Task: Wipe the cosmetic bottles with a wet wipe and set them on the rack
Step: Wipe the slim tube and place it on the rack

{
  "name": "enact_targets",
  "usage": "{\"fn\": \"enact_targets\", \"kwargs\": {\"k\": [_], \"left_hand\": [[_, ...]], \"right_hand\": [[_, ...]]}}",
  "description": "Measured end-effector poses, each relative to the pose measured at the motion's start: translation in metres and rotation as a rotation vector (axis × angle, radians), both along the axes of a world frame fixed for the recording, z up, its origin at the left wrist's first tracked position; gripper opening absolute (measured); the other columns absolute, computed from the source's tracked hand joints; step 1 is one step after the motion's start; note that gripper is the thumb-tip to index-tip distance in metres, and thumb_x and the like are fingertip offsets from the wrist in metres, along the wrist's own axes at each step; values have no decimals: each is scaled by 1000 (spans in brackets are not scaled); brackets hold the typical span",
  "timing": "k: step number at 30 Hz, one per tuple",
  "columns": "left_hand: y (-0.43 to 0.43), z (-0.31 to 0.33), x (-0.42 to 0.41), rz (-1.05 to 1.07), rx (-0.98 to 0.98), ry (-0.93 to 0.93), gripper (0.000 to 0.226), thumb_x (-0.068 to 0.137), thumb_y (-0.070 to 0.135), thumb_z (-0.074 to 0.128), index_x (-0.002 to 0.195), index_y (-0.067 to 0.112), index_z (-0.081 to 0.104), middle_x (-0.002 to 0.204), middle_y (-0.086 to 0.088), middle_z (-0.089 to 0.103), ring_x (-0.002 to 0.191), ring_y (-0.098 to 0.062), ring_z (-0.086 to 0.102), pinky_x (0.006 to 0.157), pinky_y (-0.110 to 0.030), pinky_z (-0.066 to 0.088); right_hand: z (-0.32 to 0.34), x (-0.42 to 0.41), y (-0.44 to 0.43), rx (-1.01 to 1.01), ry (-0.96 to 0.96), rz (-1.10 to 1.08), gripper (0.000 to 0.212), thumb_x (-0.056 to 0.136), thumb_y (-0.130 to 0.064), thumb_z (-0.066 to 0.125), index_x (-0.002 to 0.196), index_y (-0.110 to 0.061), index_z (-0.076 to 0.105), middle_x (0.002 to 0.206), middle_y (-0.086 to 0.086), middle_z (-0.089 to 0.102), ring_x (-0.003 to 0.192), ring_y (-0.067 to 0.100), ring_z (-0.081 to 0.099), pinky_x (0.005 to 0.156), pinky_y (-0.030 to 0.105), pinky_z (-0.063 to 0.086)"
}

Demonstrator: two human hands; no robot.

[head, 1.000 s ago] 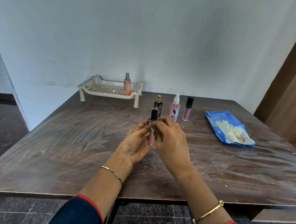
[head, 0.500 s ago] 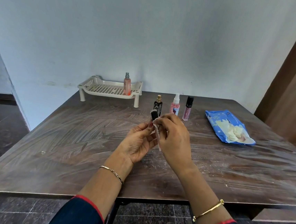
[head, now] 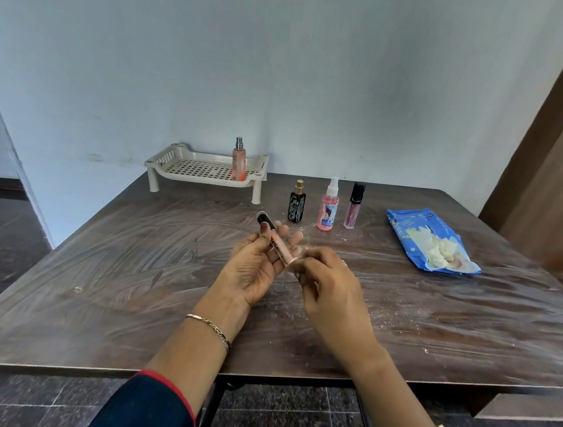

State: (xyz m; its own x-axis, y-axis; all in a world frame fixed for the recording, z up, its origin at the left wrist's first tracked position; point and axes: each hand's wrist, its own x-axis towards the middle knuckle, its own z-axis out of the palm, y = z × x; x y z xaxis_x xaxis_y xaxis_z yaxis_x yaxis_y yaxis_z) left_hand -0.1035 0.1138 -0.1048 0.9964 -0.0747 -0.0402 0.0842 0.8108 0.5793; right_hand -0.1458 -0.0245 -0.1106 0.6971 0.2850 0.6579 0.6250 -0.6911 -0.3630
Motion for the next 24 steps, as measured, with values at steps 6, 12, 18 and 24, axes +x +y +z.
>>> {"fn": "enact_targets", "kwargs": {"k": [6, 12, 18, 24], "left_hand": [[-2, 1, -2, 8, -13, 0, 20, 98, 10, 42, 112, -1, 50, 99, -18, 72, 88, -27, 72, 71, -40, 61], [-4, 3, -2, 130, 68, -102, 12, 94, 7, 49, 102, 15, 51, 100, -12, 73, 99, -24, 69, 78, -38, 59], [-4, 2, -3, 163, 74, -135, 26, 90, -2, 49, 100, 21, 55, 103, -15, 72, 107, -26, 65, 87, -43, 53], [-5, 2, -3, 201, 87, -144, 27, 77, 5, 60, 101, 18, 58, 103, -16, 70, 101, -29, 68, 78, -41, 59]], "right_hand": [[5, 10, 9, 890, 438, -43, 20, 81, -1, 71, 87, -19, 71, 91, -3, 71, 86, 7, 66, 73, 15, 51], [10, 13, 13, 1205, 610, 32, 15, 77, 2, 74, 90, -4, 72, 87, 8, 73, 77, 8, 67, 67, 13, 50], [13, 21, 14, 1182, 634, -39, 15, 73, 9, 74, 83, -1, 70, 77, 9, 71, 68, 11, 64, 63, 14, 51], [23, 27, 8, 1126, 664, -62, 14, 69, 9, 75, 79, 0, 70, 78, 12, 71, 68, 13, 65, 68, 21, 55]]}}
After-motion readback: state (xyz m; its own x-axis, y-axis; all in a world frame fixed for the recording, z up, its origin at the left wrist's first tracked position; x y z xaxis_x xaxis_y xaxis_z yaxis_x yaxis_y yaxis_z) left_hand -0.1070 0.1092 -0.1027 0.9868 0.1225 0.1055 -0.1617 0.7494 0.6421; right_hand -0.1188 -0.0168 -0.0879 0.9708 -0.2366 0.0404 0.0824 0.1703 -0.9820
